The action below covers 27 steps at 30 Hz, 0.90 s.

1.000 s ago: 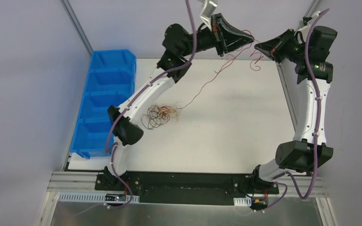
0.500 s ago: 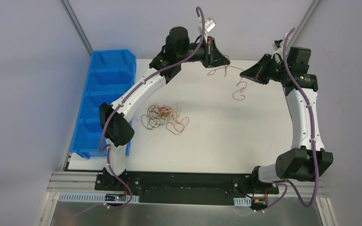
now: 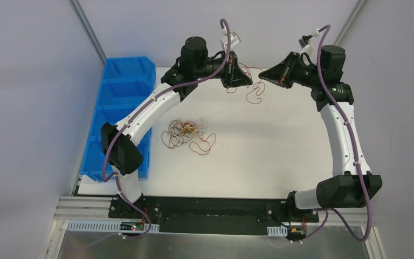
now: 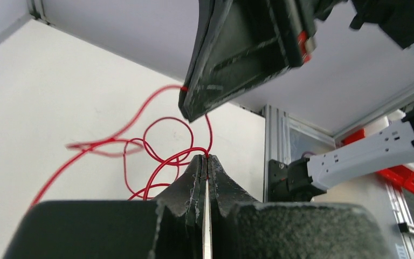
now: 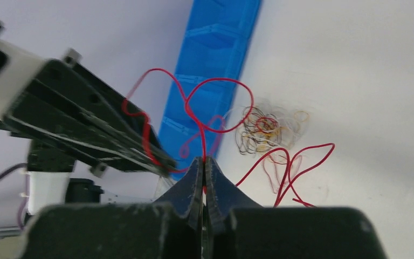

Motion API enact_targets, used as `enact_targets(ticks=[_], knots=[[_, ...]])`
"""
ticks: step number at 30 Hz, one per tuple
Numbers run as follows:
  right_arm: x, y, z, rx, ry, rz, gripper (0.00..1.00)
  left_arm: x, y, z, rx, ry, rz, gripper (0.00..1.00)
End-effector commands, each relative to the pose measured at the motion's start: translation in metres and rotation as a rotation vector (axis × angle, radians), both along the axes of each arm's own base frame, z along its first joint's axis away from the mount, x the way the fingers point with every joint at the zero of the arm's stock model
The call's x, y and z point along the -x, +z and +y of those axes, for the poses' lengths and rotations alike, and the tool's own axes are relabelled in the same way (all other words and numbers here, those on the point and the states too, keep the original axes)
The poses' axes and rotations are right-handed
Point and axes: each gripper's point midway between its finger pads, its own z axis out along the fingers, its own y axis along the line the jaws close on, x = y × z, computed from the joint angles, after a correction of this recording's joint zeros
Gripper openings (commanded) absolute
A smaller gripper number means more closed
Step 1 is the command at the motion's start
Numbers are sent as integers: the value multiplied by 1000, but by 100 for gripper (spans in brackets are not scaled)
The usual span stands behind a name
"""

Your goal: Untangle the cables

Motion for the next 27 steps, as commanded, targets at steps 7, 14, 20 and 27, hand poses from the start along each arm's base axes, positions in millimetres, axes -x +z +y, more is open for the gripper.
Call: enact_targets(ticks=[7, 14, 20, 27], knots=[[4, 48, 38, -220, 55, 11, 0, 43, 22, 9, 79, -138, -110, 8], [13, 44, 52, -235, 94, 42, 0, 25, 23, 10, 91, -23, -128, 24], [15, 46, 52, -240, 93, 46, 0, 2, 17, 23, 65, 147, -195, 36], [15, 46, 53, -255, 95, 64, 0, -16, 13, 34, 16, 268, -254, 52]])
